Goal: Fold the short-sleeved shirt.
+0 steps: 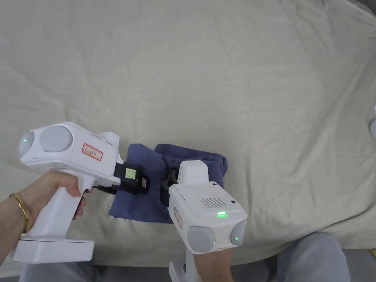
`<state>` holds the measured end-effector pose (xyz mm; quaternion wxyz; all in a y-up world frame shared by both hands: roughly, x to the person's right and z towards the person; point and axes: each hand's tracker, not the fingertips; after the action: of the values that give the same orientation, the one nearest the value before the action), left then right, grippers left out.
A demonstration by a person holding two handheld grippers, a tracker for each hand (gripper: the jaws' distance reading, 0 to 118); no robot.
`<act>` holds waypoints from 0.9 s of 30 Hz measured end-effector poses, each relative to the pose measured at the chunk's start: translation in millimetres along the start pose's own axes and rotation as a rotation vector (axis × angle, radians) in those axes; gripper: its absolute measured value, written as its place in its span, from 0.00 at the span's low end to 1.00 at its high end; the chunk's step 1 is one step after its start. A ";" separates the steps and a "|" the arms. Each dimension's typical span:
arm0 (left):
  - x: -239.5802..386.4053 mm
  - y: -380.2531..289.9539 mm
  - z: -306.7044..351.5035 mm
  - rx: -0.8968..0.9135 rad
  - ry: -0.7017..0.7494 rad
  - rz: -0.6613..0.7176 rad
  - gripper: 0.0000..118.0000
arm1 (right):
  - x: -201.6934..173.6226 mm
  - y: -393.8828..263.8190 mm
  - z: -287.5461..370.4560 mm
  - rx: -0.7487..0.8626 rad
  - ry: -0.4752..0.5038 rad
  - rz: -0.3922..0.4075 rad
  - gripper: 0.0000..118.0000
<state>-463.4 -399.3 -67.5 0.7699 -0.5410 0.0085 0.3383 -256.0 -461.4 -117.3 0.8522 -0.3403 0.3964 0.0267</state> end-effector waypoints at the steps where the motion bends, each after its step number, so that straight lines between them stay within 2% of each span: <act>1: 2.9 -0.4 -0.9 0.007 0.035 0.022 0.22 | 0.3 2.6 1.1 -0.007 0.006 -0.009 0.00; 4: 15.1 -1.1 3.7 0.026 0.082 0.058 0.17 | 1.4 15.3 13.9 -0.006 0.012 -0.022 0.00; 7: 23.5 -2.1 16.7 0.036 0.087 0.040 0.15 | 8.6 41.9 44.6 0.106 0.031 -0.005 0.00; 9: 24.6 -1.5 31.7 0.048 0.026 0.065 0.13 | 15.9 61.2 66.6 0.167 0.013 0.015 0.00; 11: 28.5 -1.2 48.2 0.068 0.033 0.066 0.13 | 25.0 77.6 87.1 0.229 0.008 0.016 0.00; 14: 26.9 1.0 77.4 0.132 0.153 0.027 0.13 | 36.8 98.3 116.7 0.295 -0.008 0.022 0.00; 17: 0.7 5.7 115.0 0.184 0.200 0.103 0.13 | 44.7 108.0 137.8 0.343 -0.004 0.011 0.00; 23: -85.2 15.4 187.3 0.278 0.458 0.198 0.13 | 49.2 114.1 151.0 0.369 -0.050 0.020 0.00; 27: -153.2 26.3 217.1 0.285 0.695 0.237 0.13 | 48.8 116.3 143.7 0.375 -0.089 -0.034 0.00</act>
<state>-672.1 -290.8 58.8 0.7443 -0.5060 0.3780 0.2172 -164.7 -296.7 -150.9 0.9178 -0.1806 0.3505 -0.0467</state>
